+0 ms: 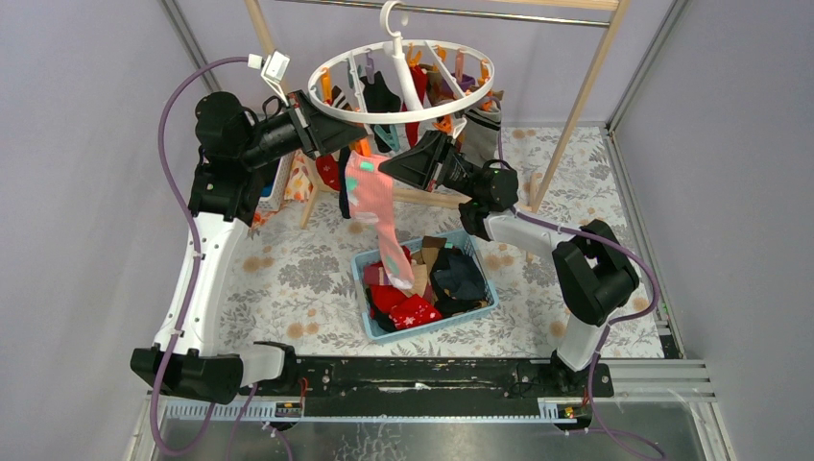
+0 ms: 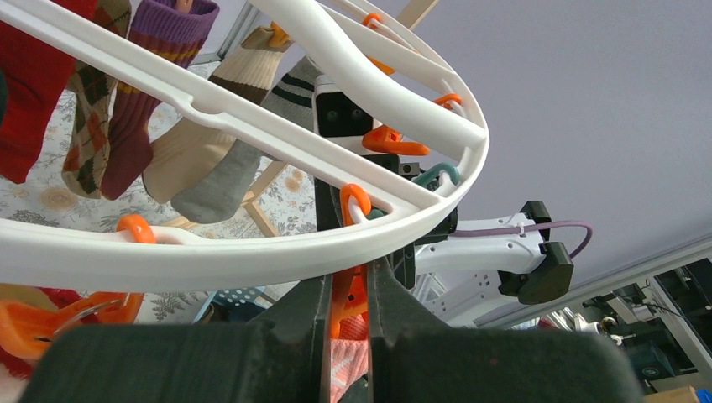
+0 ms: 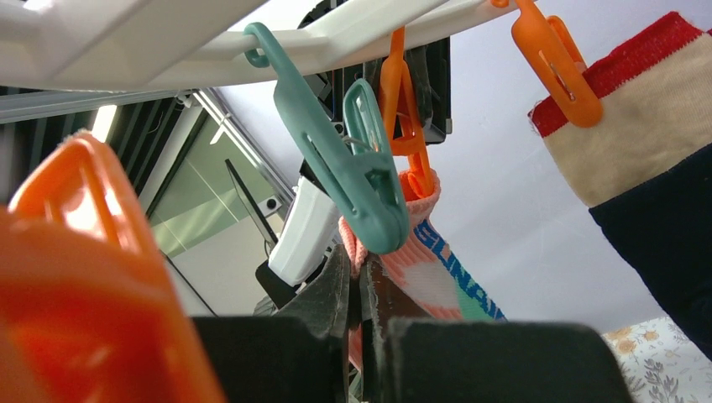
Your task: Clip the socks to the hanger
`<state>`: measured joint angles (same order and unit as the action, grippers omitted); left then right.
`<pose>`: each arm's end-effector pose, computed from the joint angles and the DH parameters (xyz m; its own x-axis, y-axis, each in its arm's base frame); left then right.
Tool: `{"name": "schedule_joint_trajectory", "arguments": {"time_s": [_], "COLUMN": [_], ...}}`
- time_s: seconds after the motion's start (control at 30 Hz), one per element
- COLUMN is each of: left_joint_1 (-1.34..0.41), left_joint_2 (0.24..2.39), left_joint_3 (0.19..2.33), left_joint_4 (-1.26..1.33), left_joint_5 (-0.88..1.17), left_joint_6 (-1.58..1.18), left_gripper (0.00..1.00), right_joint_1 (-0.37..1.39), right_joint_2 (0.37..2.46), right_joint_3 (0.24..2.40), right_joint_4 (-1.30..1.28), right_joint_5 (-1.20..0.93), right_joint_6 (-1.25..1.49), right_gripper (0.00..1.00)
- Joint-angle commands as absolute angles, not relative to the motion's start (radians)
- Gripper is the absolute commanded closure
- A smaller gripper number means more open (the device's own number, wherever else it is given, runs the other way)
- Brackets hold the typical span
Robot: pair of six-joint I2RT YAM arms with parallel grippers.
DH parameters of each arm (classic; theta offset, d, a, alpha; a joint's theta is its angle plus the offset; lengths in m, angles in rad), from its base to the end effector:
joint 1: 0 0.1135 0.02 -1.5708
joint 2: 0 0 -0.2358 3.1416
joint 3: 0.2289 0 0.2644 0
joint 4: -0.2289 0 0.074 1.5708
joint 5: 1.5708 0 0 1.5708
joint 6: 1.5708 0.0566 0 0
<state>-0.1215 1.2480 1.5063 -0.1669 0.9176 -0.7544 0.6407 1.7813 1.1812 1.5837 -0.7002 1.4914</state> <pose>0.2792 -0.0794 0.4708 -0.5220 -0.3555 -0.7753 0.6877 0.3621 -0.6292 0.2834 0.2568 0.3458 -0.6880 0.4379 -0.5787 -0.7242 -0.4644 0.5097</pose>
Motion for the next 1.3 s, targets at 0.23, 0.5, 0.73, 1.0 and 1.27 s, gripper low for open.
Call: {"name": "schedule_joint_trajectory", "arguments": {"time_s": [0.23,0.5,0.73,1.0,1.27], "left_joint_1": [-0.121,-0.121,-0.12,-0.12,-0.119], "left_joint_2": [1.24,1.235,1.236,1.237,1.239], "left_joint_3": [1.504,1.496,1.493,1.499,1.498], "left_joint_4": [-0.107,-0.096,-0.096,-0.094,-0.097], "left_joint_5": [1.002,1.015,1.025,1.036,1.044], "left_joint_6": [-0.779,-0.786,-0.787,-0.788,-0.784], "left_gripper": [1.0,1.0,1.0,1.0,1.0], "right_joint_1": [0.636,0.634,0.634,0.633,0.632], "right_joint_2": [1.76,1.782,1.812,1.831,1.808], "right_joint_3": [1.139,1.191,1.256,1.279,1.251], "right_joint_4": [1.698,1.707,1.706,1.703,1.706], "right_joint_5": [-0.69,-0.697,-0.7,-0.681,-0.61], "right_joint_6": [1.468,1.491,1.509,1.517,1.482], "right_gripper": [1.0,1.0,1.0,1.0,1.0]}}
